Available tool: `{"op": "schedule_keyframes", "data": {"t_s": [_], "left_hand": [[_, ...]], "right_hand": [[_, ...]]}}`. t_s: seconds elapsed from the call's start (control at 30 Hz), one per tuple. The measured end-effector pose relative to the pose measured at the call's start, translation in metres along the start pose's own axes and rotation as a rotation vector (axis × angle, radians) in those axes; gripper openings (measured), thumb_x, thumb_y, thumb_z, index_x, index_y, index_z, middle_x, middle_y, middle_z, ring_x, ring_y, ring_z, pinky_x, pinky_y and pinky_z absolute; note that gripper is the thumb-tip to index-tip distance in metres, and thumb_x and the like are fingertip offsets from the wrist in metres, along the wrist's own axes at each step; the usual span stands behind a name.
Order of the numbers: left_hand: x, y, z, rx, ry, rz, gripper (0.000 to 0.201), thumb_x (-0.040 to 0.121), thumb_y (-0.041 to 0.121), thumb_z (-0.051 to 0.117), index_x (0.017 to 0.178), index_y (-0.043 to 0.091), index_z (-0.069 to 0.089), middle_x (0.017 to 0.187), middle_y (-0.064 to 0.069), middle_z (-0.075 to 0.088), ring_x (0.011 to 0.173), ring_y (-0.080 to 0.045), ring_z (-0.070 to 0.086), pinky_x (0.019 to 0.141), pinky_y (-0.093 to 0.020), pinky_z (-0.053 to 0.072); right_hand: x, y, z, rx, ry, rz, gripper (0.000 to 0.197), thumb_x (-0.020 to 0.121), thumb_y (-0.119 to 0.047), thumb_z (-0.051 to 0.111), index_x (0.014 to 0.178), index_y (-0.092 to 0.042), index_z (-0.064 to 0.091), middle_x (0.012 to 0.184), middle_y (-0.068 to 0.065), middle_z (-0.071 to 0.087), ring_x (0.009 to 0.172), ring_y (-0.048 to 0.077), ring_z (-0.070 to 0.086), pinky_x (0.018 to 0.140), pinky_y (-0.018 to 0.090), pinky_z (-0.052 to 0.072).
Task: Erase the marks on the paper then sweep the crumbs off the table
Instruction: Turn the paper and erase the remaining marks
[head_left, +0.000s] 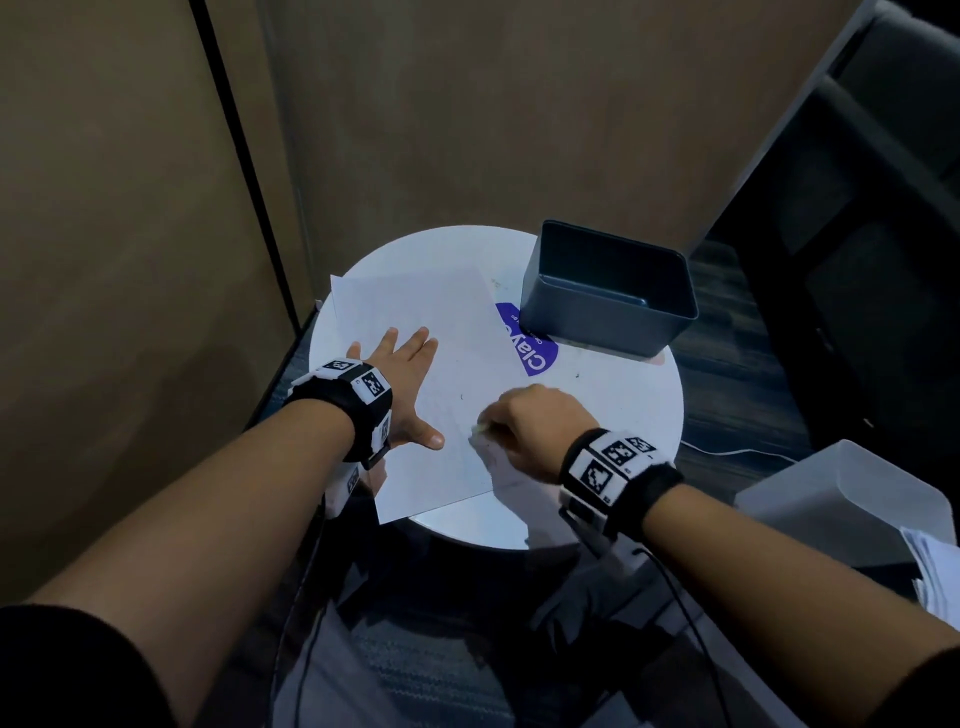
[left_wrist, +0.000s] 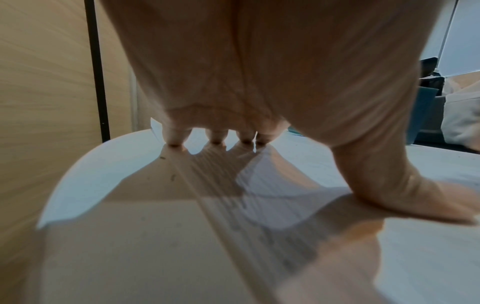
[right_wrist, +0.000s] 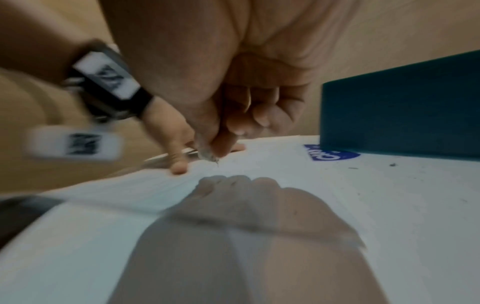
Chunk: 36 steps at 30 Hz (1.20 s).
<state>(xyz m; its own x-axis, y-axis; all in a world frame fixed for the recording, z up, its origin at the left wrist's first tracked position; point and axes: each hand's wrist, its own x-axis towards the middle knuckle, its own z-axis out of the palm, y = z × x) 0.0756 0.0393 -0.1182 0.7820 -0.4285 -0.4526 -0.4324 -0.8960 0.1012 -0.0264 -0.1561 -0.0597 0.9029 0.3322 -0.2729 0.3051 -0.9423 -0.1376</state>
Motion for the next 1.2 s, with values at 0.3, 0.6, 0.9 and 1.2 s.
{"op": "schedule_keyframes", "data": {"t_s": [0.3, 0.6, 0.9, 1.2], "left_hand": [[0.001, -0.003, 0.005, -0.026, -0.013, 0.004, 0.146, 0.053, 0.089, 0.065, 0.156, 0.025, -0.016, 0.163, 0.009, -0.023, 0.151, -0.030, -0.014, 0.116, -0.065, 0.003], [0.002, -0.001, 0.003, -0.022, -0.036, -0.002, 0.147, 0.054, 0.088, 0.067, 0.156, 0.024, -0.017, 0.163, 0.009, -0.024, 0.151, -0.030, -0.014, 0.115, -0.065, 0.004], [0.002, -0.002, 0.001, 0.002, -0.024, 0.011, 0.147, 0.052, 0.091, 0.063, 0.155, 0.024, -0.019, 0.162, 0.009, -0.025, 0.151, -0.029, -0.015, 0.116, -0.065, 0.004], [0.003, -0.002, 0.003, 0.025, -0.016, 0.010, 0.144, 0.054, 0.090, 0.061, 0.154, 0.026, -0.020, 0.161, 0.010, -0.026, 0.151, -0.030, -0.015, 0.116, -0.064, 0.003]], "right_hand": [[-0.020, -0.003, 0.015, -0.071, -0.169, -0.090, 0.026, 0.091, -0.031, 0.052, 0.109, -0.028, 0.070, 0.110, 0.000, 0.067, 0.100, 0.027, 0.062, 0.082, 0.035, 0.051], [-0.002, 0.002, 0.011, -0.051, -0.041, -0.026, 0.022, 0.093, -0.031, 0.049, 0.101, -0.025, 0.069, 0.101, 0.001, 0.064, 0.094, 0.028, 0.062, 0.073, 0.034, 0.048], [-0.033, 0.002, 0.015, -0.036, -0.063, -0.072, 0.026, 0.093, -0.030, 0.050, 0.114, -0.030, 0.066, 0.113, -0.001, 0.065, 0.102, 0.027, 0.061, 0.078, 0.034, 0.047], [-0.026, -0.017, 0.021, -0.022, 0.004, -0.092, 0.020, 0.089, -0.030, 0.049, 0.091, -0.026, 0.068, 0.089, -0.003, 0.059, 0.084, 0.028, 0.061, 0.062, 0.029, 0.036]]}}
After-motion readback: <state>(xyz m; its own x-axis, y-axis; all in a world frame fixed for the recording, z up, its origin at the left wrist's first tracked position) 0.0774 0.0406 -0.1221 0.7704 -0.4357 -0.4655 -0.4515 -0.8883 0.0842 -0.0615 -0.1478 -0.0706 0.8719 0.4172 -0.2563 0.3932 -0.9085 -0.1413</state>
